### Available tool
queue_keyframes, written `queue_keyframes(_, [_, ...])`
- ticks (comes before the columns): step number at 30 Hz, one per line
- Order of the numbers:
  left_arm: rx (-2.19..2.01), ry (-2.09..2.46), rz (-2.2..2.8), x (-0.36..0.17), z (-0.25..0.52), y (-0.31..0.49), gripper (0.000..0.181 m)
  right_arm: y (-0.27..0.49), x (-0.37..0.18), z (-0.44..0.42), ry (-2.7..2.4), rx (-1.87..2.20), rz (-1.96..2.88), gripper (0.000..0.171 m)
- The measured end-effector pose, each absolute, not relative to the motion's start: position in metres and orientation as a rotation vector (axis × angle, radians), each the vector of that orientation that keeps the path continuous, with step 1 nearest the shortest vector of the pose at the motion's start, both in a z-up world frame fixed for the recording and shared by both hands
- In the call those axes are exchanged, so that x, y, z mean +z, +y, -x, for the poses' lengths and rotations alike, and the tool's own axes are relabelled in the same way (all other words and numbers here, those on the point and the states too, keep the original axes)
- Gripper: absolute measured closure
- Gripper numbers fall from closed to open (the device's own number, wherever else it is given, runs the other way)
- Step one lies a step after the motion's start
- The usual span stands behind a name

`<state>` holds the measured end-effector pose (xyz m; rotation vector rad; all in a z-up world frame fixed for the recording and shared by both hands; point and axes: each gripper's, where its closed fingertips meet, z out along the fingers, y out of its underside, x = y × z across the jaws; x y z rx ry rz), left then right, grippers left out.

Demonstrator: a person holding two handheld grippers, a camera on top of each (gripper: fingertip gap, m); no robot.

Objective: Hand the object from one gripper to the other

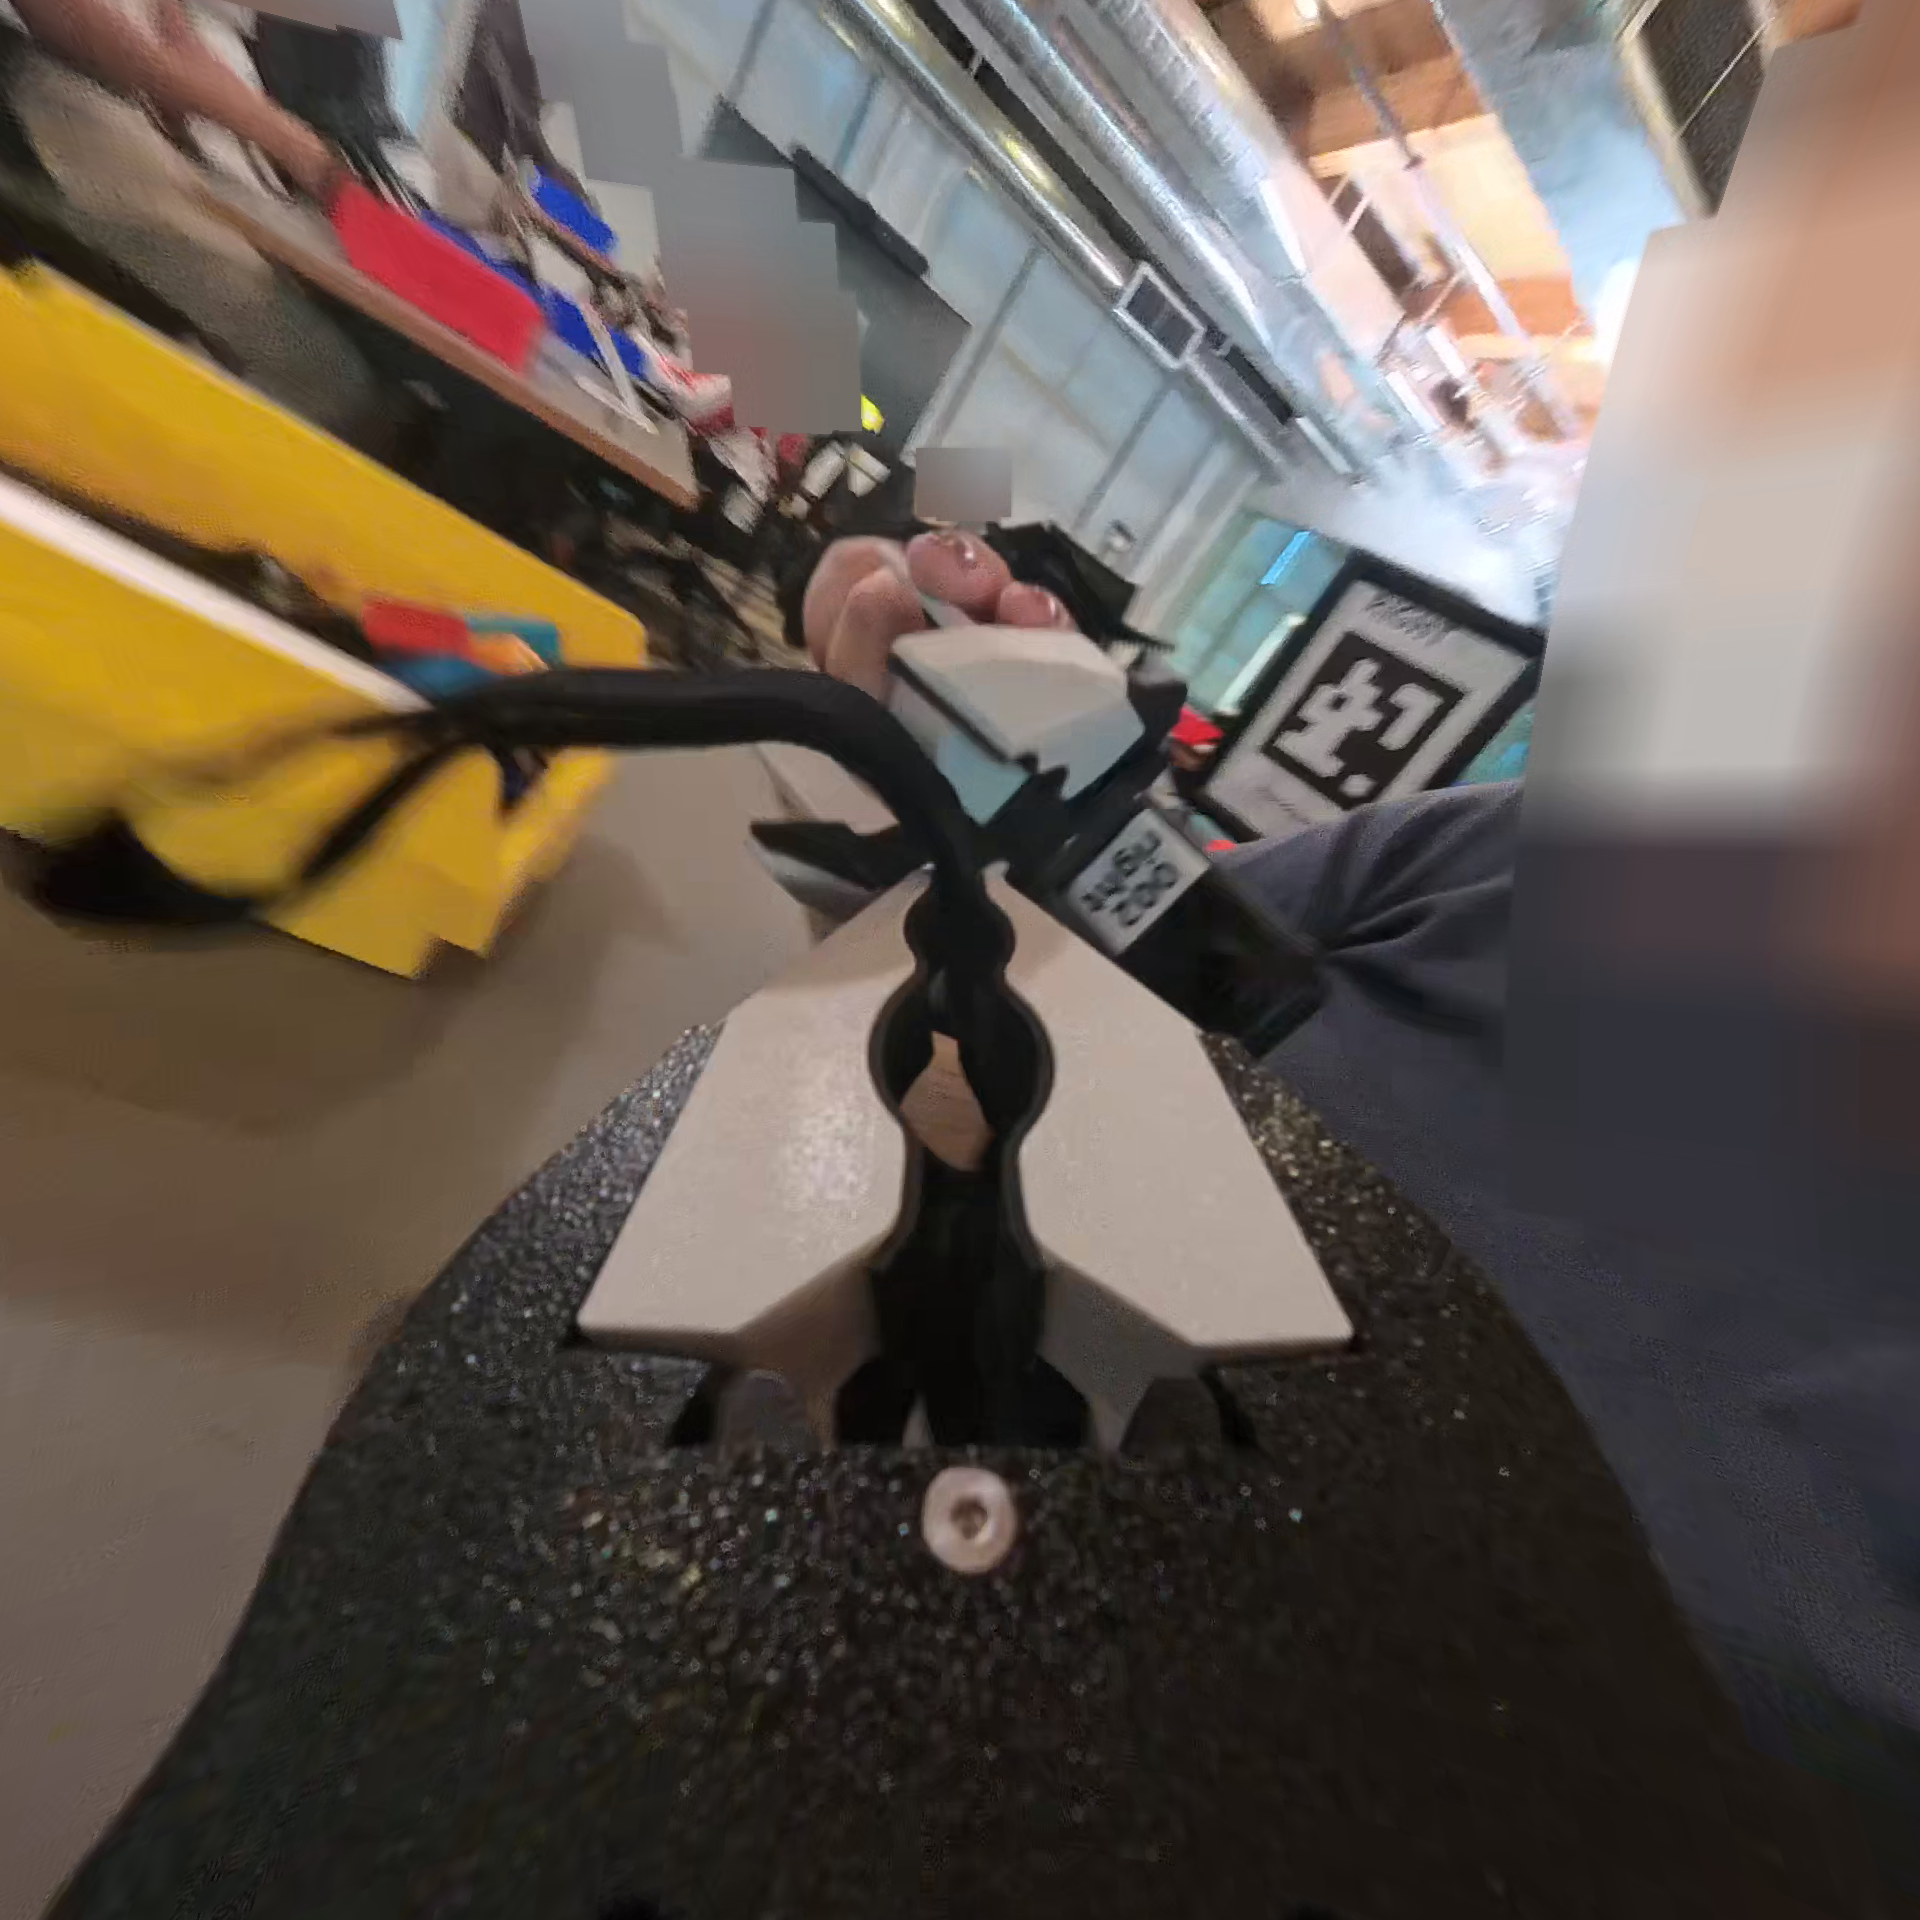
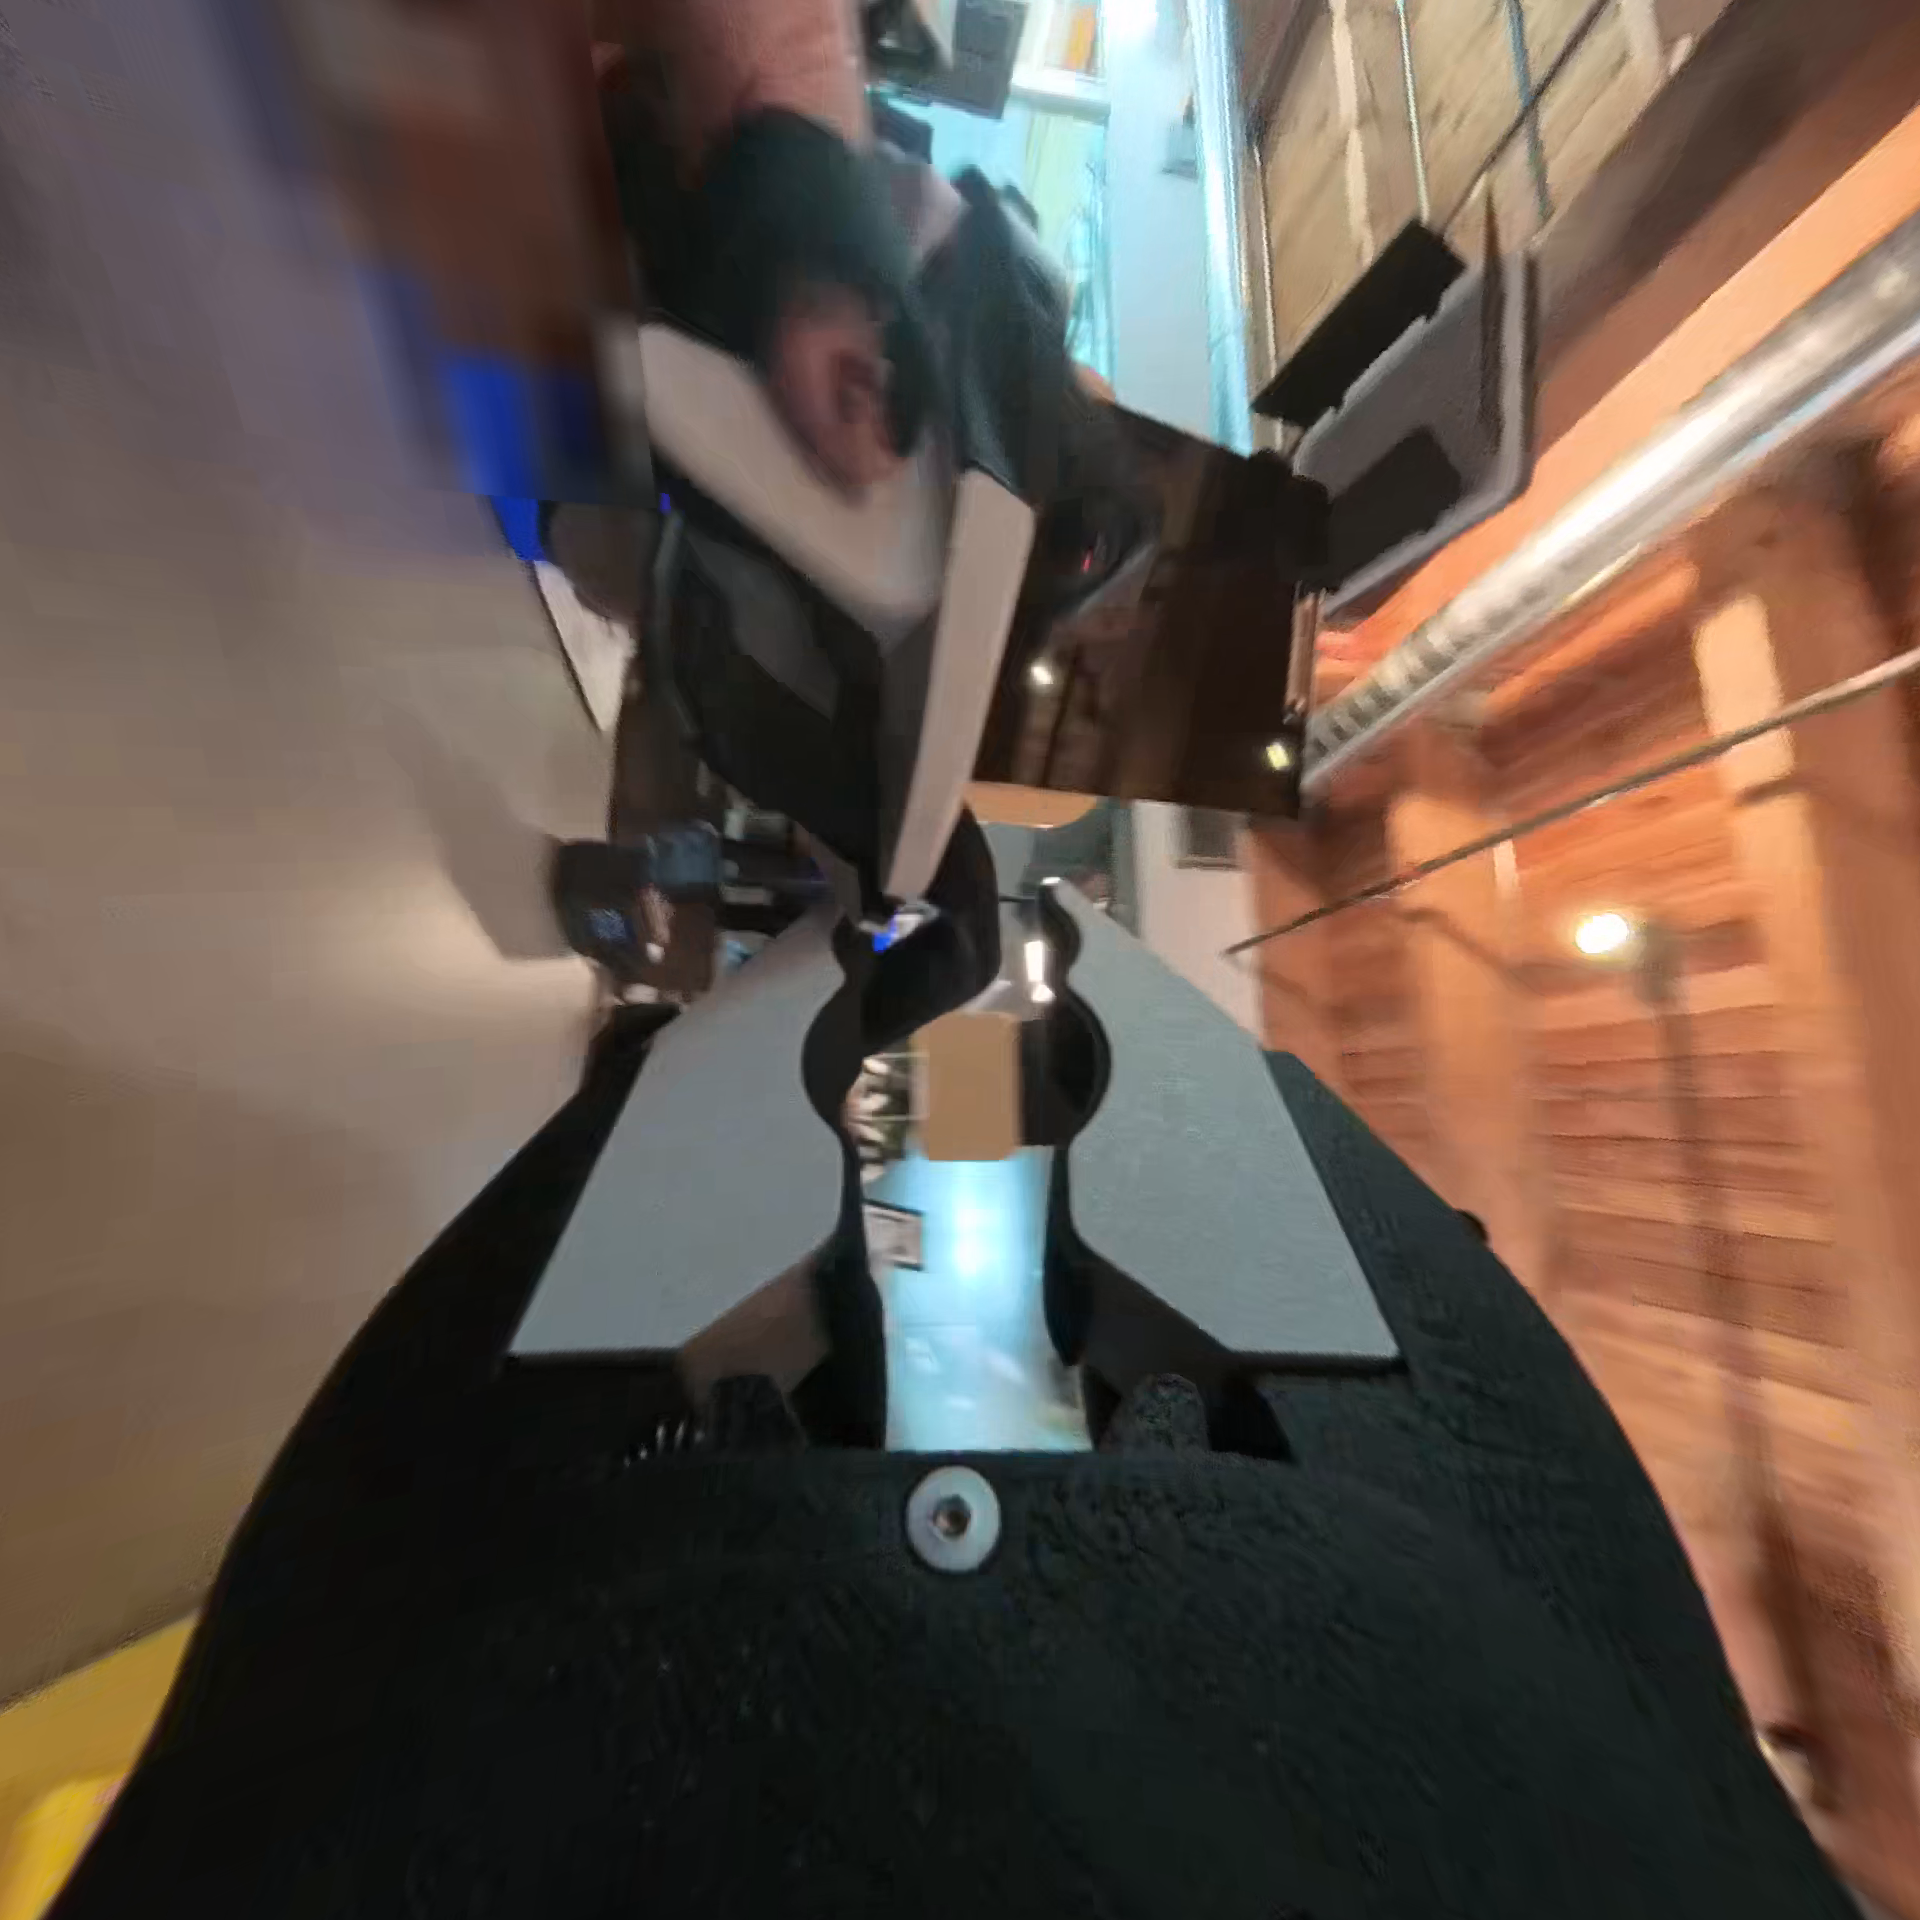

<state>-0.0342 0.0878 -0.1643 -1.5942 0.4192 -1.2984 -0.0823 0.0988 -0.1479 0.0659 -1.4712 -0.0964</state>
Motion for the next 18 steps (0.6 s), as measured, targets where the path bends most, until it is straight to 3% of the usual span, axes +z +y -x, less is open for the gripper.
queue_keyframes(1, [-1.208,0.428,1.569,-0.160,0.041,0.091,0.180,0.102,-0.145,0.080,-1.496,-0.016,-0.006,0.132])
queue_keyframes(4, [-0.959,0.491,1.500,-0.147,0.060,0.092,0.181,0.111,-0.131,0.075,-1.535,0.328,0.265,0.115])
queue_keyframes(11, [-0.463,0.815,1.468,-0.163,0.064,0.087,0.181,0.102,-0.121,0.073,-1.566,1.487,1.040,0.120])
queue_keyframes(14, [-0.401,0.883,1.493,-0.172,0.055,0.087,0.181,0.089,-0.110,0.066,-1.509,1.931,1.124,0.120])
queue_keyframes(18, [-0.317,1.007,1.526,-0.191,0.045,0.086,0.181,0.084,-0.115,0.067,-1.509,2.068,1.203,0.125])
